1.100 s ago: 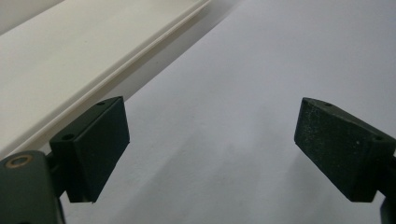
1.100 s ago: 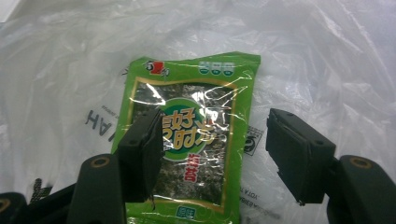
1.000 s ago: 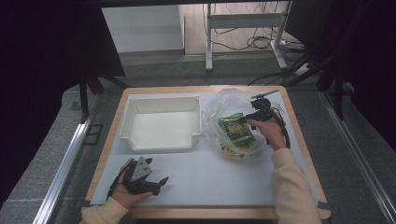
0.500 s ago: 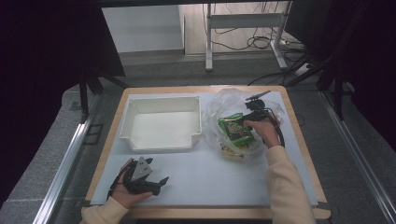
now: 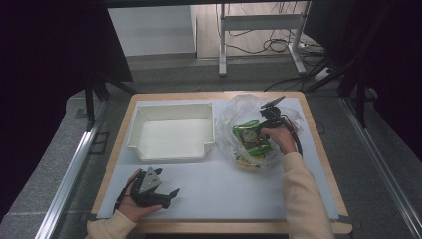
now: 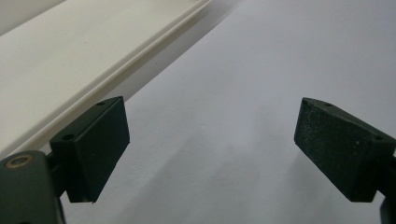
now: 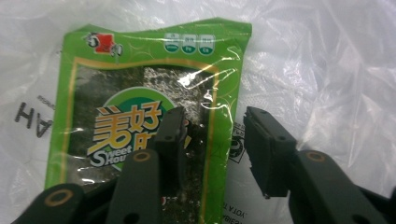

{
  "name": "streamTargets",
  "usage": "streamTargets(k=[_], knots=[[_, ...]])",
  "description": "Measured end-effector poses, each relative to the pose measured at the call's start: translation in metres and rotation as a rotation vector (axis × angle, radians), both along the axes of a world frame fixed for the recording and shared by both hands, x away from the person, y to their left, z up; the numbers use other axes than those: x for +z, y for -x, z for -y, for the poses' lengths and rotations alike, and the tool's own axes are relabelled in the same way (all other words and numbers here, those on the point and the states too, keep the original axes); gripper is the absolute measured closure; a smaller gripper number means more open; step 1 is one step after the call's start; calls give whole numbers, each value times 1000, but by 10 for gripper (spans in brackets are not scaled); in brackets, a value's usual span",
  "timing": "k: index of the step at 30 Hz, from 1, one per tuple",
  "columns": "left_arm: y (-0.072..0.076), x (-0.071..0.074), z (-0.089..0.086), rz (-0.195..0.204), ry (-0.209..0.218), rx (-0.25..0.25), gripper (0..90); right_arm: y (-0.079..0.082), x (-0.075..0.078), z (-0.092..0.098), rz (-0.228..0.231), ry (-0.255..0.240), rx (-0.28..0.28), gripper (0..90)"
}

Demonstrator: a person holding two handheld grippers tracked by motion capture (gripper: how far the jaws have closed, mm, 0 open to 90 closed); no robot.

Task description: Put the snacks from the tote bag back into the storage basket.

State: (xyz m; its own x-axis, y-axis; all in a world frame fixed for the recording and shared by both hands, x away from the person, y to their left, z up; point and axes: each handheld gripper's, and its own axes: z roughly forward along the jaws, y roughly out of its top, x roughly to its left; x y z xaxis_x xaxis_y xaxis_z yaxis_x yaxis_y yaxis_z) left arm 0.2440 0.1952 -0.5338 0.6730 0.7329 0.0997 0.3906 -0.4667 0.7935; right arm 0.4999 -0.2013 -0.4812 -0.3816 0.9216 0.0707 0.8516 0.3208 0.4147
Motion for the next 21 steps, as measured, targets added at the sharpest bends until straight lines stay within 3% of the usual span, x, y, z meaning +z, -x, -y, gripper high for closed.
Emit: streamTargets(k=[12, 21], knots=[[1, 0, 0, 2, 0, 0, 104, -3, -5, 3, -63, -29, -32, 755], [1, 0, 1, 3, -3, 1, 104, -2, -6, -4, -71, -3, -76, 837]])
